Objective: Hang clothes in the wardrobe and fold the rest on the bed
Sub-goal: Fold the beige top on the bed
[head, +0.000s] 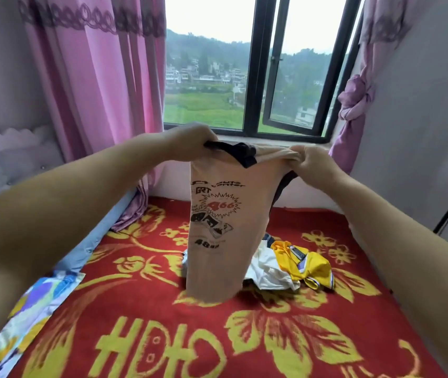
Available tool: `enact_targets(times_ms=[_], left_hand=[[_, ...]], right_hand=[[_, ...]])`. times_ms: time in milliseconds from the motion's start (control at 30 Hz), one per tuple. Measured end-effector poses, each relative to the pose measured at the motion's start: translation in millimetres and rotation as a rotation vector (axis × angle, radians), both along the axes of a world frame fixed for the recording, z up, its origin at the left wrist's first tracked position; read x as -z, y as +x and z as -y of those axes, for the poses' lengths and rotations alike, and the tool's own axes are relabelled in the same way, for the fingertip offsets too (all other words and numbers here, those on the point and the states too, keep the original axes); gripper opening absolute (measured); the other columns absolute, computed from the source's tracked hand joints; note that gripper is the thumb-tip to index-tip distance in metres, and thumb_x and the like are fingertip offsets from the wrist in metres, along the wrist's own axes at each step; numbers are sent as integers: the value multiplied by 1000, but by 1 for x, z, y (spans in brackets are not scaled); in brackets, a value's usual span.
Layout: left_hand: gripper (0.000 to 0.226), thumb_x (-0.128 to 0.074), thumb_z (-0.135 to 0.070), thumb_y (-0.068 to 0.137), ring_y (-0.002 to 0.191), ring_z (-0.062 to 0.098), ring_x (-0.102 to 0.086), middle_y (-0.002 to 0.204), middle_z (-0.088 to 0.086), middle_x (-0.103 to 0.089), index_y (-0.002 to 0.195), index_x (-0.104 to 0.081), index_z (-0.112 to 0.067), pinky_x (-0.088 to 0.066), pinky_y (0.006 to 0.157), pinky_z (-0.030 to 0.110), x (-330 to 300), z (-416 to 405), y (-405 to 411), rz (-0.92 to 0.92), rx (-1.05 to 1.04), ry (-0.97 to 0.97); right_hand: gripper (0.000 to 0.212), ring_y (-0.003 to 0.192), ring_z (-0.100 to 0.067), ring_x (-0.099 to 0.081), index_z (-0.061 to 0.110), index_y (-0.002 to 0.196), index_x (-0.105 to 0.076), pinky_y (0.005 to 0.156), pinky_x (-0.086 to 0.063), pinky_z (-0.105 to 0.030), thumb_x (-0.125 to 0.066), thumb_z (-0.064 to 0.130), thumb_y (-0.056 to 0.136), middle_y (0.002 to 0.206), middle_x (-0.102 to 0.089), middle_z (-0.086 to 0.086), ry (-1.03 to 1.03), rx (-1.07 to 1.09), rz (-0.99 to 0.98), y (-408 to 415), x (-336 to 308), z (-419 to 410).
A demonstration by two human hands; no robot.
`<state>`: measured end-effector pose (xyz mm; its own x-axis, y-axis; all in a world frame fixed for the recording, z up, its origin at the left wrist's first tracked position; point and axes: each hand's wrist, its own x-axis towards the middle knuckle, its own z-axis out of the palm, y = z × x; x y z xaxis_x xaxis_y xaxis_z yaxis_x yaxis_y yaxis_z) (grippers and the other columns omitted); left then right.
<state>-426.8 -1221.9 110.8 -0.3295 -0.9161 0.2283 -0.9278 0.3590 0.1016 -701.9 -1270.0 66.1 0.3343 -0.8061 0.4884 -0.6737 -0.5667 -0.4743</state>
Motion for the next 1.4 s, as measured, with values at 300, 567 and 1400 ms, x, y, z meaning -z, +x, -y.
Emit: enact_targets(times_ms=[300, 567, 1400], left_hand=[[29, -58, -34, 93, 59, 17, -42, 65, 5, -57, 80, -67, -10, -28, 55, 20, 175, -92, -27, 4, 206, 299], [27, -44, -2, 89, 105, 36, -60, 111, 15, -63, 110, -59, -9, -48, 80, 46, 516, -222, -85, 237, 300, 903], [41, -57, -34, 91, 117, 29, -50, 124, 10, -54, 127, -48, -17, -41, 90, 39, 676, -116, -71, -24, -610, 805]], right_hand=[[14, 68, -11, -59, 10, 85, -73, 63, -42, -18, -65, 0, 80, 72, -66, 4, 318, -273, -393, -38, 135, -87], [23, 82, -19, -59, 22, 91, -58, 65, -34, -32, -52, 6, 76, 90, -66, 0, 763, -435, -878, -71, 455, -207], [53, 116, -33, -51, 17, 141, -35, 83, -42, -38, -54, 22, 92, 134, -48, -10, 798, -68, -723, -29, 627, -119]])
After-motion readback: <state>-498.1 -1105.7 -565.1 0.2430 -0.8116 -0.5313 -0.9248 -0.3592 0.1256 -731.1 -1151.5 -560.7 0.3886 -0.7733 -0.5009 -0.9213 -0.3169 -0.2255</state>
